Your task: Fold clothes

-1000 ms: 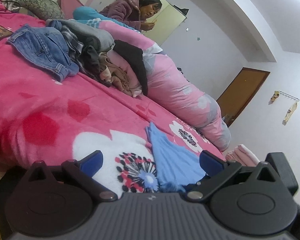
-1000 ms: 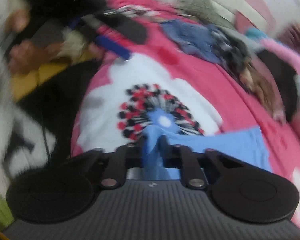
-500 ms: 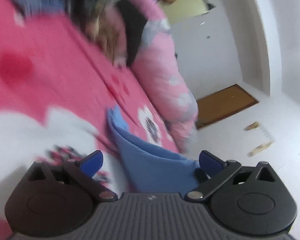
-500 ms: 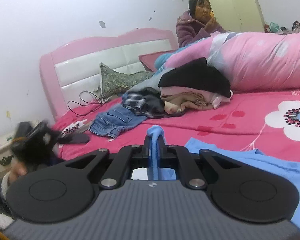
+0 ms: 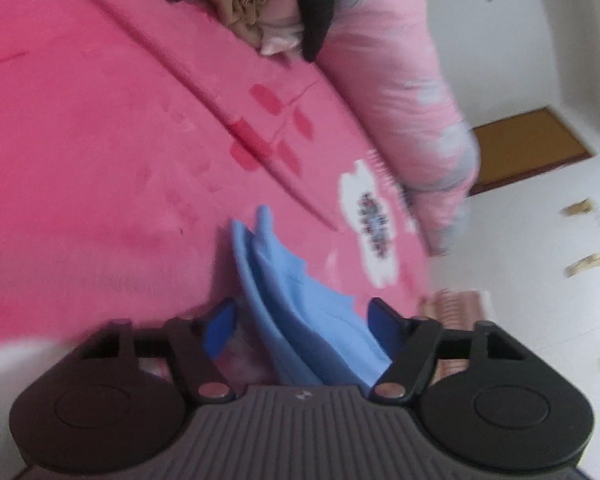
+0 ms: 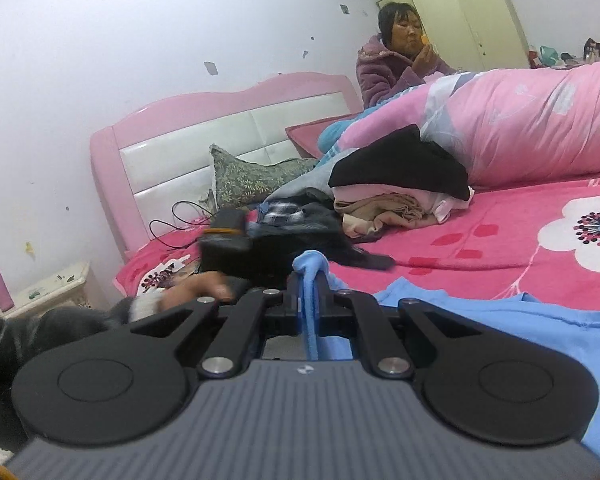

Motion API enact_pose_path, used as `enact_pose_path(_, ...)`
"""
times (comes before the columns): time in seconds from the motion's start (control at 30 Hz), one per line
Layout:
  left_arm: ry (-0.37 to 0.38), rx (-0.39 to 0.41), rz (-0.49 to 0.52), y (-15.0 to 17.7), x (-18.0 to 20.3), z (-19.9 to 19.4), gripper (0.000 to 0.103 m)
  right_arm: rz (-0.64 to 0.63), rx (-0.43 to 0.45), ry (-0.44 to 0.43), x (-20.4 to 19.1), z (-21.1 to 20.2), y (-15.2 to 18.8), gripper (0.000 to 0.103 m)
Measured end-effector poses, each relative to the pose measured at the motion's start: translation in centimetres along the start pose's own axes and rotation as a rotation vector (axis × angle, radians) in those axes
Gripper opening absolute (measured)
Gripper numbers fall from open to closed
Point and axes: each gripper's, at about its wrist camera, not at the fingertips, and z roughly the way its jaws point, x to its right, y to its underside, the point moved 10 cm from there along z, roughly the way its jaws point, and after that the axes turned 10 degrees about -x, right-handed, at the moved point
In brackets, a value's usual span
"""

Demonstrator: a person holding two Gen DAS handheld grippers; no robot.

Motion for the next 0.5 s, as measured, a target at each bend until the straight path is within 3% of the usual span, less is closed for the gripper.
enact_pose_path(0.13, -0.074, -0.016, 0.029, -1.1, -0.1, 1.9, 0.050, 0.007, 0.000, -0.007, 0.4, 0.1, 0.3, 0.003)
enact_pose_path(0.37, -0.141, -0.005, 0.051, -1.9, 0.9, 3.0, 0.009, -0.004, 0.007, 0.006, 1.0, -0.4, 1.8, 0.003)
enact_pose_path(0.5, -0.186, 0.007, 0.105, -1.6, 4.0, 3.3, 0.009, 0.023, 0.064, 0.022, 2.1, -2.2, 1.9, 0.003)
